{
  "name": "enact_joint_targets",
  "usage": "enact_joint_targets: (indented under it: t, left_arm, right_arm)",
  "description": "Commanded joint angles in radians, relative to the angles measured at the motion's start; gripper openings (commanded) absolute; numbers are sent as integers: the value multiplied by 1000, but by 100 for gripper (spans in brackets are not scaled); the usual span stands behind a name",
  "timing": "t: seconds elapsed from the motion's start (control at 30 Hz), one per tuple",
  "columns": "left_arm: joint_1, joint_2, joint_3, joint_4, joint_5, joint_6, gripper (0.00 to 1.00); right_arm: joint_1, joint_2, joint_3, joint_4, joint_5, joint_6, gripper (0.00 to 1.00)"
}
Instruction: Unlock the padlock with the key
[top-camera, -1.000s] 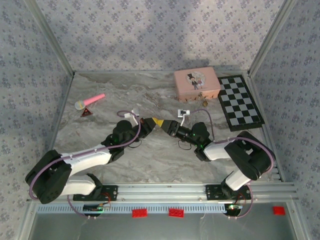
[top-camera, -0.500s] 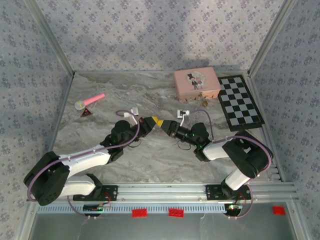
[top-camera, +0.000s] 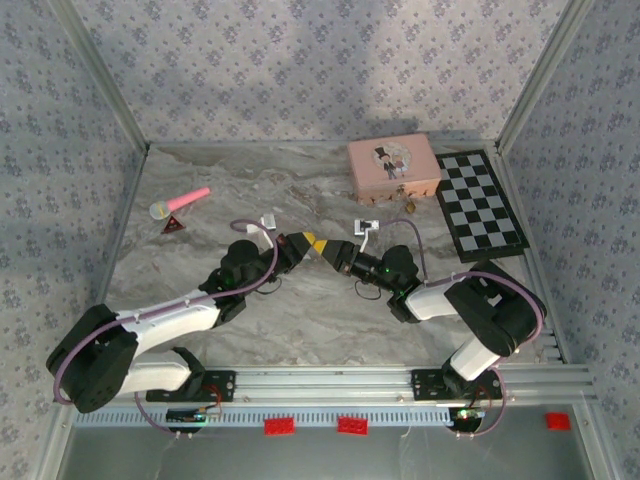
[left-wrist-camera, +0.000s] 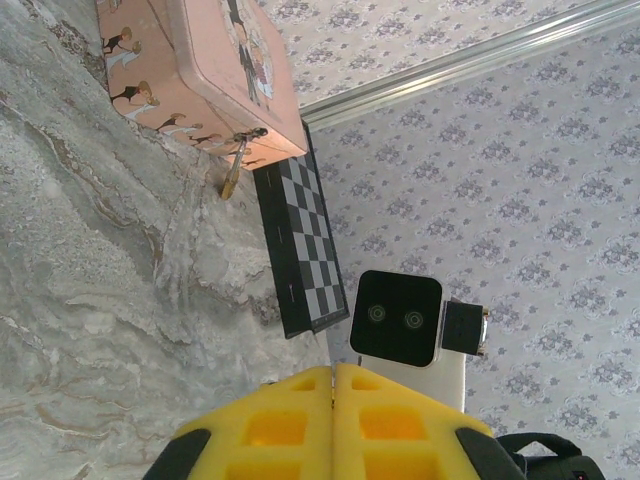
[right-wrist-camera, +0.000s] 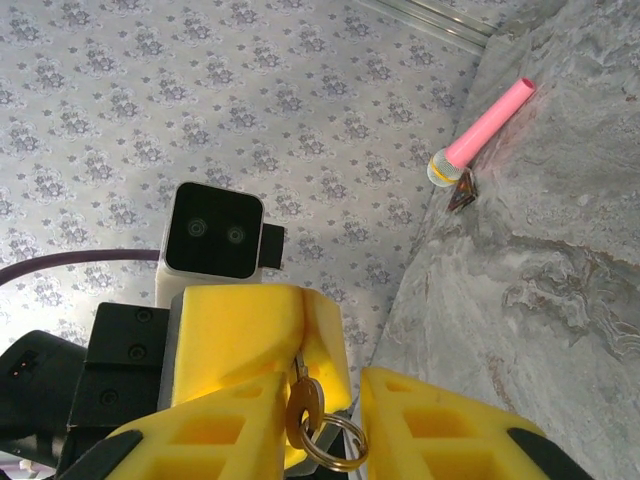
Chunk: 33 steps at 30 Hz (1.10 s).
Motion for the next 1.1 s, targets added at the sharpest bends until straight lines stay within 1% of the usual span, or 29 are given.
enact_joint_targets:
  t: [0.0,0.47,0.93,1.07]
  left_arm:
    - [3,-4,5,50,15,1,0]
    - [7,-7,-16,56,10,1,0]
    - [13,-26,-22,40,-1,20,0]
    - [18,-29,-28,35,-2,21,0]
  right_arm:
    - [-1,10,19,12,-10,14,24]
    - [-5,-8,-8,14,10,0,16]
    - [-5,-8,-16,12,16,11,1]
    - [-5,-7,-18,12,20,13,0]
